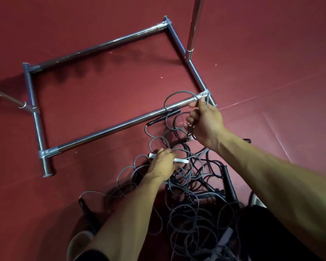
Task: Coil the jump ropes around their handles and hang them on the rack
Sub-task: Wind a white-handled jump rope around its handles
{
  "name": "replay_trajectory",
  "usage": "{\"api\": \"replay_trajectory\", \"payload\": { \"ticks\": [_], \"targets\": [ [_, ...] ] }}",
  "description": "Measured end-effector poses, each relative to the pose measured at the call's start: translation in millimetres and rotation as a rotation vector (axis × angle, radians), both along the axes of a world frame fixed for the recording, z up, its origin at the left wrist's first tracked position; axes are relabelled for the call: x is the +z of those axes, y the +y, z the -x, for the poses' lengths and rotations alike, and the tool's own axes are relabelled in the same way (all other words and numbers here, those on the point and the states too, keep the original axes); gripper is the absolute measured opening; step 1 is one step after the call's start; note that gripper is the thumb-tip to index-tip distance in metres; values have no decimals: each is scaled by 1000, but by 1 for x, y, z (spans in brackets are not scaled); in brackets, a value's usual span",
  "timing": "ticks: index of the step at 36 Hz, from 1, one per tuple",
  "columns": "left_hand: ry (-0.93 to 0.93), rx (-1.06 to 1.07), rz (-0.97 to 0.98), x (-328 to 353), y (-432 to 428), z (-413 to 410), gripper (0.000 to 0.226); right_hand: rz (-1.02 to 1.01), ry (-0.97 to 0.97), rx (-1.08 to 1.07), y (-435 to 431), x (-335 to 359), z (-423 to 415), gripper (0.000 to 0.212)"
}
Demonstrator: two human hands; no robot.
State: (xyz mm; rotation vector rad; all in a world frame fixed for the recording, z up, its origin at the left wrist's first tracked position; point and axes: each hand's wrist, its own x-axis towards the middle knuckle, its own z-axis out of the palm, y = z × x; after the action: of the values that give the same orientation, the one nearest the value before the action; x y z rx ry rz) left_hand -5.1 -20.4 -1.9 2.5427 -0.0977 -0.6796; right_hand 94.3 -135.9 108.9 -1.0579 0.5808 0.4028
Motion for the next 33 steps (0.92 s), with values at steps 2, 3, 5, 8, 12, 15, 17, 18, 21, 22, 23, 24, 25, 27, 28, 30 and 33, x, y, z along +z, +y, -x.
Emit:
{"api": "replay_trajectory", "payload": {
  "ticks": [2,3,5,8,12,15,17,18,21,22,23,24,25,27,28,30,33],
  "targets": [
    [-13,-60,-55,-5,-2,-2,26,-27,35,-30,-4,-6,-3,37],
    [-11,-88,-95,-6,-3,-3,26,-41,52,-43,-6,-8,-4,36],
    [-21,-137,-195,-8,-7,-5,27,-70,70,-62,-8,-11,-6,35],
    [-40,-152,-252,-8,-8,-8,28,-78,60,-41,-9,-7,-8,37],
    [-55,37,-64,12,-2,-10,18,-25,15,47,-9,16,-11,38],
    [-110,148,109,49,13,-13,13,-1,-9,71,-9,47,-16,36],
    [-121,146,140,84,26,-13,11,13,-40,82,-10,75,-18,36],
    [-127,115,104,101,33,-11,12,18,-63,92,-10,90,-18,36],
    [-194,17,-53,152,51,-5,16,47,-134,131,-8,141,-16,36],
    [-218,29,-38,170,54,-2,17,44,-153,140,-7,160,-14,36],
    [-252,52,3,188,56,1,19,27,-170,145,-5,178,-11,36],
    [-286,87,55,206,57,4,21,5,-187,148,-3,197,-7,37],
    [-294,142,123,226,56,7,21,-16,-204,153,0,215,-3,37],
    [-269,310,330,265,52,13,17,-48,-246,175,5,250,6,38],
    [-272,402,437,282,50,16,16,-59,-267,187,8,266,11,38],
    [-345,572,552,312,48,19,12,-78,-313,196,14,298,22,37],
    [-423,703,670,353,49,28,16,-106,-367,212,22,340,39,38]
  ]
}}
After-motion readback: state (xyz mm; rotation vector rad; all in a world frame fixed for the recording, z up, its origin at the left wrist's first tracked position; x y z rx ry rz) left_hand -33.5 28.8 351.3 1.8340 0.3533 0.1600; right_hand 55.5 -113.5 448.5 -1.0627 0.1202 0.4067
